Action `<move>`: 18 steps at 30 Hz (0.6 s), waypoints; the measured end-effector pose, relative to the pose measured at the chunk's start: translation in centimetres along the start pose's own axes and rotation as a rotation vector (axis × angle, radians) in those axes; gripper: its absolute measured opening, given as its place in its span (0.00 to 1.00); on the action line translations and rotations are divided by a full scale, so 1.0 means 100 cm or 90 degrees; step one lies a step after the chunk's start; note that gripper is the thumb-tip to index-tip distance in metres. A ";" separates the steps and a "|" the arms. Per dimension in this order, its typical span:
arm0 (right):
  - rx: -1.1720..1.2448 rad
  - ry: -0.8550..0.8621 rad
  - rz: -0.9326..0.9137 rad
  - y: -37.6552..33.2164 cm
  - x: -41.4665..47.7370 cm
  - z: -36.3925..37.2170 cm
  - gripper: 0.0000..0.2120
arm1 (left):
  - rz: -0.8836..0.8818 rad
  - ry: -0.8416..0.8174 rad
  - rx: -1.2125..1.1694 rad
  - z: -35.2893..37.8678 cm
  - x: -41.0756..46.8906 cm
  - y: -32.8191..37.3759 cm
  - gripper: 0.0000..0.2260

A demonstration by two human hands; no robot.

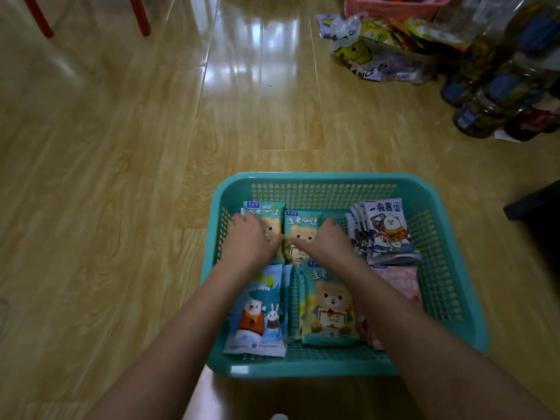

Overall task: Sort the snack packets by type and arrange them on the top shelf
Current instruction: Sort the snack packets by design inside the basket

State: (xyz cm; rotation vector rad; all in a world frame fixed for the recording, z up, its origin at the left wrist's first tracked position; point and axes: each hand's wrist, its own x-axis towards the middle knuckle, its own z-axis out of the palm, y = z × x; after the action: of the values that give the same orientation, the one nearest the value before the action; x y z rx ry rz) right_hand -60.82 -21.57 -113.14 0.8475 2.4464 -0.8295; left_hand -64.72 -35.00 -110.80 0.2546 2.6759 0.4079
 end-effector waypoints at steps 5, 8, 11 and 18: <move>-0.091 0.022 0.059 0.000 0.006 0.016 0.49 | -0.039 -0.009 -0.026 0.013 0.021 -0.004 0.37; -0.065 0.022 0.104 0.002 0.015 0.018 0.47 | -0.035 -0.028 -0.034 0.015 0.028 -0.007 0.38; -0.034 -0.003 0.121 0.005 0.022 0.016 0.36 | -0.007 -0.023 -0.037 0.019 0.028 -0.008 0.34; 0.054 0.095 -0.025 0.005 0.008 0.000 0.17 | -0.007 -0.032 -0.243 0.012 0.024 -0.015 0.24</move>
State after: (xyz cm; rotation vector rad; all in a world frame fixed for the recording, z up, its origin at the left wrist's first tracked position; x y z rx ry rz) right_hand -61.06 -20.92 -113.85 0.9254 2.5797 -0.9215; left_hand -66.54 -35.56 -113.24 0.1329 2.4862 0.8804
